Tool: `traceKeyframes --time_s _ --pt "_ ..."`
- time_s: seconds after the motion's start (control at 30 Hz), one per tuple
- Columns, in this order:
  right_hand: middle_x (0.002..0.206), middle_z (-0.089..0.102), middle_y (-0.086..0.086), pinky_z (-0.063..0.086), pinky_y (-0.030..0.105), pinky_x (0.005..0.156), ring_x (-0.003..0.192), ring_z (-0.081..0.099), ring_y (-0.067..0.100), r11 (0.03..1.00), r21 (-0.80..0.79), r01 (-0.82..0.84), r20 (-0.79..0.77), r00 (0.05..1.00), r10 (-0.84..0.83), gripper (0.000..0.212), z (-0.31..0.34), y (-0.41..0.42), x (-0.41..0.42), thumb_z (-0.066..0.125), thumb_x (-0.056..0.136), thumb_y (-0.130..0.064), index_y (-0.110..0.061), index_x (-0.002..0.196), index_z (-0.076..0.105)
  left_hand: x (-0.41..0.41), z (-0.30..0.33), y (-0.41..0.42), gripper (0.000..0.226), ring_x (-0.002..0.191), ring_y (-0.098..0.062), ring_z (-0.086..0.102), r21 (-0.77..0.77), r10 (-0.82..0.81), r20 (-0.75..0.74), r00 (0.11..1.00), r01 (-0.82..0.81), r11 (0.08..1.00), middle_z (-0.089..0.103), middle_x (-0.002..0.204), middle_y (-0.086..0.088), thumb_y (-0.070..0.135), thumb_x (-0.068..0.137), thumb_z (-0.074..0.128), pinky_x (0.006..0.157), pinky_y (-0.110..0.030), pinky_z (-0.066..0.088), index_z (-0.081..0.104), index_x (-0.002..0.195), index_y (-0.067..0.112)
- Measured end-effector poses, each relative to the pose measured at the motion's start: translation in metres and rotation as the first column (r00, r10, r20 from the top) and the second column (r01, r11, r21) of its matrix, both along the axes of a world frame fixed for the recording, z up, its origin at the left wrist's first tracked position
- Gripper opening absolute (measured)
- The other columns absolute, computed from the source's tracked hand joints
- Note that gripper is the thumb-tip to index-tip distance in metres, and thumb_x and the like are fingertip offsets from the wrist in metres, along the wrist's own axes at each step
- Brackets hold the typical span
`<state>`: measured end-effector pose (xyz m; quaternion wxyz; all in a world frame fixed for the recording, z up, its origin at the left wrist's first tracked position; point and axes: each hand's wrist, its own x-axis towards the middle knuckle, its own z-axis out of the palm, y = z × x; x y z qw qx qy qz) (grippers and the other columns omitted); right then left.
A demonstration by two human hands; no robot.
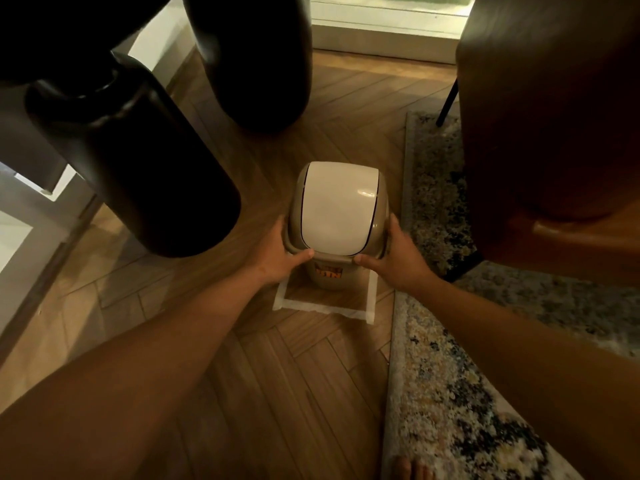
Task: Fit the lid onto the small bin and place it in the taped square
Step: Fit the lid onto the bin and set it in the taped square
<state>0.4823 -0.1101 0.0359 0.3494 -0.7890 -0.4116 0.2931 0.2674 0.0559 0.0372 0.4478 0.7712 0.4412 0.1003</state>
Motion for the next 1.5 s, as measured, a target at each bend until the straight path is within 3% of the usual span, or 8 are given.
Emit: traceKeyframes --time_s 0.07,0.17,0.4,0.57,0.7,0.93,1.1,1.5 --pt "0.165 0.015 0.009 0.032 0.044 0.111 0.147 0.022 0.025 0.999 -0.012 0.034 0.141 0.99 -0.032 0.13 0.002 -0.003 -0.002 0.086 0.069 -0.056 -0.027 0.16 -0.002 -0.002 0.001 0.003 0.115 0.146 -0.027 0.028 0.094 0.043 -0.083 0.996 -0.035 0.995 0.025 0.162 -0.007 0.05 0.072 0.083 0.111 -0.039 0.03 0.011 0.158 0.027" --pt "0.167 -0.002 0.007 0.026 0.046 0.112 0.152 0.007 0.027 0.998 0.046 -0.033 0.289 0.957 0.018 0.132 0.007 -0.003 -0.004 0.086 0.068 -0.055 -0.03 0.158 -0.007 -0.003 0.007 0.006 0.121 0.151 -0.024 0.016 0.195 -0.008 -0.048 0.999 0.017 0.981 0.013 0.166 -0.004 0.052 0.071 0.083 0.112 -0.035 0.019 0.003 0.159 0.03" --pt "0.166 -0.012 0.016 0.021 0.05 0.116 0.152 -0.004 0.031 0.981 0.067 -0.183 0.45 0.883 0.134 0.144 0.014 0.012 -0.003 0.09 0.065 -0.053 -0.024 0.159 -0.016 0.014 0.033 0.012 0.141 0.154 -0.018 -0.005 0.284 -0.276 -0.128 0.953 0.302 0.91 -0.008 0.168 0.002 0.043 0.065 0.091 0.123 -0.047 0.011 -0.014 0.157 0.027" --pt "0.163 -0.029 0.01 0.032 0.052 0.109 0.145 -0.008 0.018 0.979 0.079 -0.188 0.425 0.895 0.138 0.146 0.001 0.016 -0.009 0.092 0.067 -0.044 -0.027 0.156 -0.023 0.017 0.034 0.015 0.14 0.154 -0.022 -0.004 0.275 -0.291 -0.148 0.945 0.322 0.906 -0.009 0.168 -0.003 0.028 0.066 0.092 0.123 -0.049 0.014 -0.013 0.158 0.023" --pt "0.163 -0.029 0.009 0.039 0.052 0.106 0.15 0.004 0.028 0.979 0.092 -0.184 0.414 0.901 0.13 0.145 -0.002 0.019 -0.011 0.091 0.068 -0.044 -0.026 0.157 -0.022 0.015 0.035 0.019 0.139 0.154 -0.022 -0.004 0.274 -0.296 -0.166 0.94 0.333 0.902 -0.011 0.168 -0.002 0.028 0.067 0.091 0.123 -0.051 0.014 -0.013 0.158 0.024" --pt "0.163 -0.031 0.007 0.037 0.053 0.108 0.144 -0.011 0.012 0.976 0.069 -0.205 0.388 0.907 0.163 0.146 0.002 0.022 -0.001 0.091 0.068 -0.042 -0.03 0.156 -0.024 0.014 0.036 0.017 0.141 0.154 -0.022 0.0 0.274 -0.273 -0.151 0.95 0.305 0.912 -0.007 0.168 -0.001 0.033 0.065 0.093 0.123 -0.049 0.016 -0.012 0.158 0.026" --pt "0.162 -0.032 0.008 0.033 0.053 0.11 0.133 -0.039 -0.01 0.977 0.062 -0.202 0.373 0.913 0.165 0.146 0.001 0.022 0.002 0.092 0.068 -0.041 -0.025 0.157 -0.023 0.014 0.034 0.017 0.141 0.154 -0.021 0.003 0.289 -0.255 -0.148 0.955 0.289 0.913 -0.002 0.168 0.0 0.034 0.063 0.093 0.122 -0.05 0.018 -0.011 0.158 0.03" --pt "0.161 -0.035 0.007 0.033 0.046 0.108 0.131 -0.039 -0.014 0.97 0.052 -0.236 0.386 0.901 0.198 0.149 0.0 0.027 0.011 0.091 0.067 -0.043 -0.035 0.15 -0.033 0.017 0.027 0.018 0.142 0.153 -0.021 0.004 0.307 -0.224 -0.144 0.964 0.258 0.916 -0.001 0.168 0.0 0.036 0.063 0.093 0.121 -0.043 0.015 -0.013 0.157 0.031"
